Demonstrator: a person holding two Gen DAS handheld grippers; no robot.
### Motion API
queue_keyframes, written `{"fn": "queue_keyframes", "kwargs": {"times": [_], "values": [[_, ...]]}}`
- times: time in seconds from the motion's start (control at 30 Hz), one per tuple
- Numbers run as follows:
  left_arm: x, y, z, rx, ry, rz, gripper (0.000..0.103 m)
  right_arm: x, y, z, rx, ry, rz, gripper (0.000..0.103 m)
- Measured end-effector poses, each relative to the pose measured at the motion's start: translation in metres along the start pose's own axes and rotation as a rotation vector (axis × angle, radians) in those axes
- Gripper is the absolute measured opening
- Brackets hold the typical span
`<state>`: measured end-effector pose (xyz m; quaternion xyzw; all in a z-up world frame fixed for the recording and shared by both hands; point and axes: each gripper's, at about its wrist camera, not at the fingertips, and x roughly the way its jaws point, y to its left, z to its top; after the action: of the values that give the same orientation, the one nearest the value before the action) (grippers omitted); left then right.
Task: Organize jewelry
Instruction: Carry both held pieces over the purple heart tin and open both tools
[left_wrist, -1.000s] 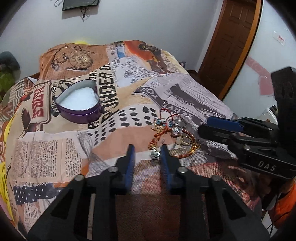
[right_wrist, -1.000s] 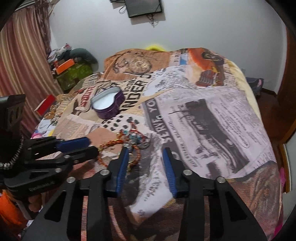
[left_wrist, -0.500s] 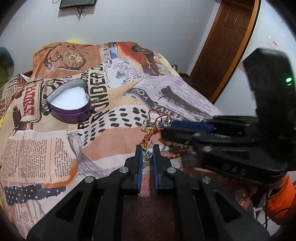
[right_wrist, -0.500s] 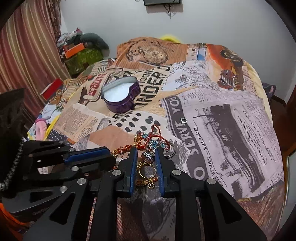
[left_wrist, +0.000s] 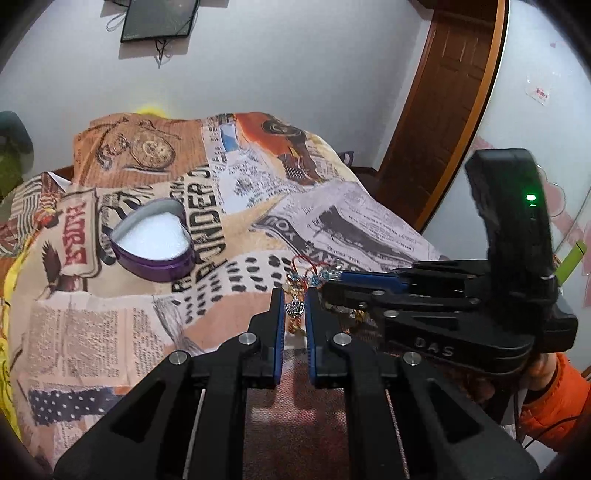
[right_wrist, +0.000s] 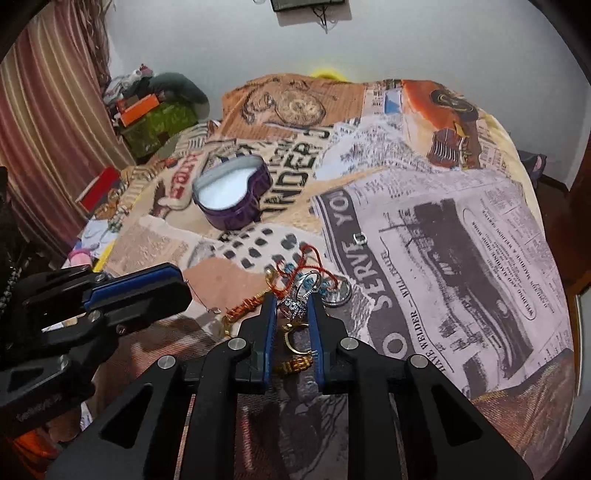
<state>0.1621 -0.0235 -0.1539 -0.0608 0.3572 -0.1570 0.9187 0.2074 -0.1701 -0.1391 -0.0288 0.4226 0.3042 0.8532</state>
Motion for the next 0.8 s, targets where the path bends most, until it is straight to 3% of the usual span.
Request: {"fn": "queue_keyframes", "kwargs": {"times": [0.43, 0.8], "values": [[-0.039, 0.014, 0.025, 0.014, -0.103, 0.091, 0.009, -0.043, 0.027, 0.029, -0.033, -0.148, -0.004, 0.015], [-0.045, 0.046, 0.043, 0.000, -0.146, 0.166, 0.009, -0.058, 0.057, 0.059, -0.080, -0.252, 0.005, 0.015]]}}
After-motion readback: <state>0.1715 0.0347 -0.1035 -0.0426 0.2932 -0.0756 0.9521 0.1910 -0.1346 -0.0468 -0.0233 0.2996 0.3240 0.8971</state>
